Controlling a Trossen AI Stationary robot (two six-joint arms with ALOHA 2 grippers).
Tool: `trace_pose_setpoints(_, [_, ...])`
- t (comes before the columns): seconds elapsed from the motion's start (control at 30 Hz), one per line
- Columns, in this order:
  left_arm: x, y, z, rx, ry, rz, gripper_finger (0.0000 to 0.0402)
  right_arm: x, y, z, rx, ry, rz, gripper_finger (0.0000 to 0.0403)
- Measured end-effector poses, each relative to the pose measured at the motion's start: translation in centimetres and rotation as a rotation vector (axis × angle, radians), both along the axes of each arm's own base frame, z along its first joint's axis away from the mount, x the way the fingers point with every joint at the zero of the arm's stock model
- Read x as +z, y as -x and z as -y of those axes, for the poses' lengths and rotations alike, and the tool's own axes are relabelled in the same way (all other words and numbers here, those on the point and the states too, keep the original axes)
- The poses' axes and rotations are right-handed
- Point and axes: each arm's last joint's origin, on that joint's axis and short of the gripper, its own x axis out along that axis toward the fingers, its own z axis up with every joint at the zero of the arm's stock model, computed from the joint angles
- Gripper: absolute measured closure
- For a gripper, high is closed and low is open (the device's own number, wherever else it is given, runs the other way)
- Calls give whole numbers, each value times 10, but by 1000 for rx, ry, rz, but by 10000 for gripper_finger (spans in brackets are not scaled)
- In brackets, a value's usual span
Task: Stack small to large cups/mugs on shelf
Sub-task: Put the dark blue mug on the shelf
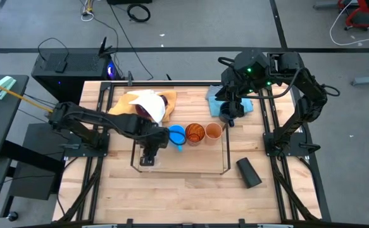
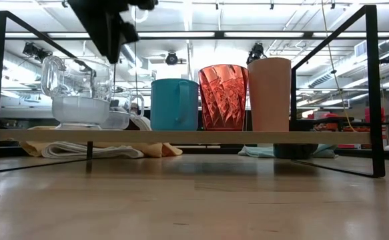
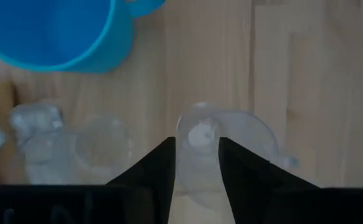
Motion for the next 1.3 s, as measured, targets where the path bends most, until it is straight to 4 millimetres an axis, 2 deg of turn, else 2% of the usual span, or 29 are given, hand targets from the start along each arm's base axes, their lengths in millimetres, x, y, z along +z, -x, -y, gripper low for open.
trace_pose_setpoints(0.1, [18, 3, -1, 1, -4, -14, 271, 0, 0, 0, -1, -1, -1, 334])
trace_pose_setpoints(0.2, [40, 1, 0, 4, -5, 49, 274, -2, 2, 0, -2, -5, -24, 334])
trace_pose_setpoints(0.47, [108, -10, 8, 22, -37, 414, 285, 2, 13, -13, 25, -55, -26, 334])
trace_pose_setpoints(0.6, [132, -13, 12, 16, -47, 576, 283, 7, 23, -23, 24, -95, -3, 334])
trace_pose_setpoints(0.73, [141, -17, 14, 3, -70, 671, 286, 1, 28, -39, 40, -147, -34, 334])
trace_pose_setpoints(0.9, [142, -18, 14, -11, -84, 677, 289, -19, 36, -62, 45, -175, -135, 334])
trace_pose_setpoints(1.1, [142, -18, 14, -15, -89, 679, 288, -51, 63, -81, -16, -204, -209, 334])
trace_pose_setpoints(1.3, [142, -18, 14, -14, -88, 681, 289, -77, 92, -95, -37, -320, -107, 334])
